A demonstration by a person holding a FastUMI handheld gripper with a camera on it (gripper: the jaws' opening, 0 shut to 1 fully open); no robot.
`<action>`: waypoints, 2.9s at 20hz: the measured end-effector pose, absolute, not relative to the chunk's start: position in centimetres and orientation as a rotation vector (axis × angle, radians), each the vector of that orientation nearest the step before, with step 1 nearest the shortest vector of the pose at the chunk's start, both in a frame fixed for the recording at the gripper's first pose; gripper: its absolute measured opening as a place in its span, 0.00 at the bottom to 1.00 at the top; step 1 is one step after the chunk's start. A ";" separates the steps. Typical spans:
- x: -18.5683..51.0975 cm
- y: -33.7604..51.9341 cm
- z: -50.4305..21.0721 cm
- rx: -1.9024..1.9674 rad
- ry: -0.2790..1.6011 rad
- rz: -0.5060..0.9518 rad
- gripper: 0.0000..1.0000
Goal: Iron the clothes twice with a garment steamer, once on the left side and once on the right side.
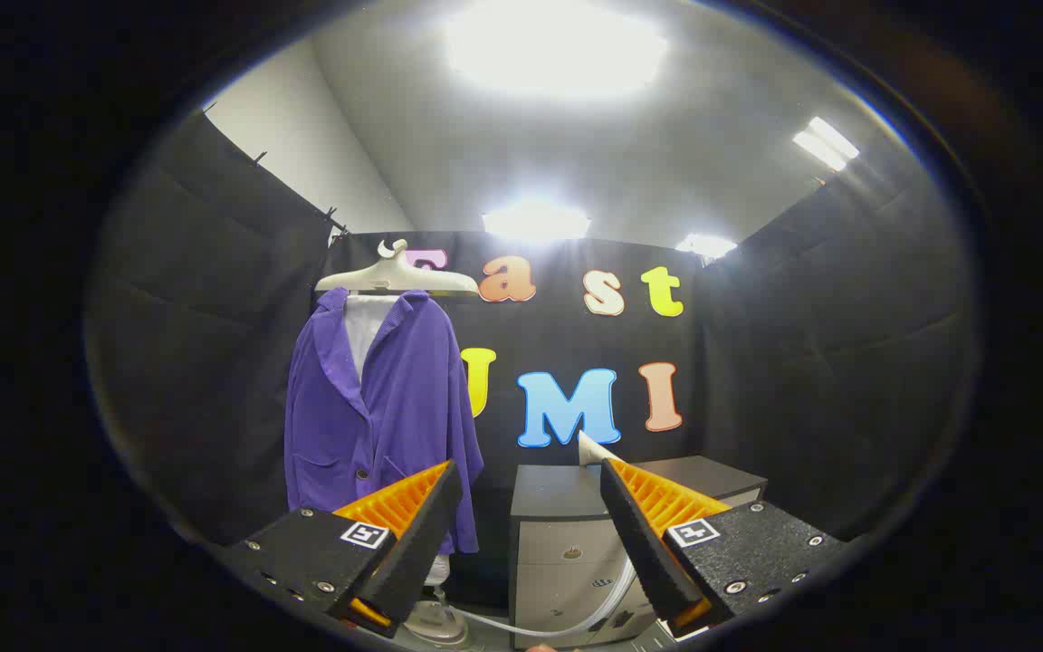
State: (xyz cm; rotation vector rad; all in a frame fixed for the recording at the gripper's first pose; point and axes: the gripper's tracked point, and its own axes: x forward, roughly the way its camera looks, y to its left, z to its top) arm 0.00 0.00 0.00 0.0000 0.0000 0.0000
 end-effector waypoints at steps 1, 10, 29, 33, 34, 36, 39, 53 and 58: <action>-0.1 -0.1 -0.1 -0.003 0.003 -0.001 0.95; -0.9 -0.3 -1.0 0.006 0.042 -0.007 0.95; 3.9 -9.2 0.0 -0.026 0.061 -0.130 0.95; 8.1 -11.9 -1.3 0.001 0.069 -0.135 0.95; 9.4 -12.6 -1.6 0.007 0.074 -0.130 0.95; 12.1 -14.2 -2.4 0.003 0.087 -0.125 0.95; 16.1 -17.0 -3.1 0.002 0.085 -0.140 0.95; 33.8 -22.3 -8.7 0.218 0.240 -0.001 0.94; 37.2 -20.8 -12.4 0.384 0.380 0.117 0.95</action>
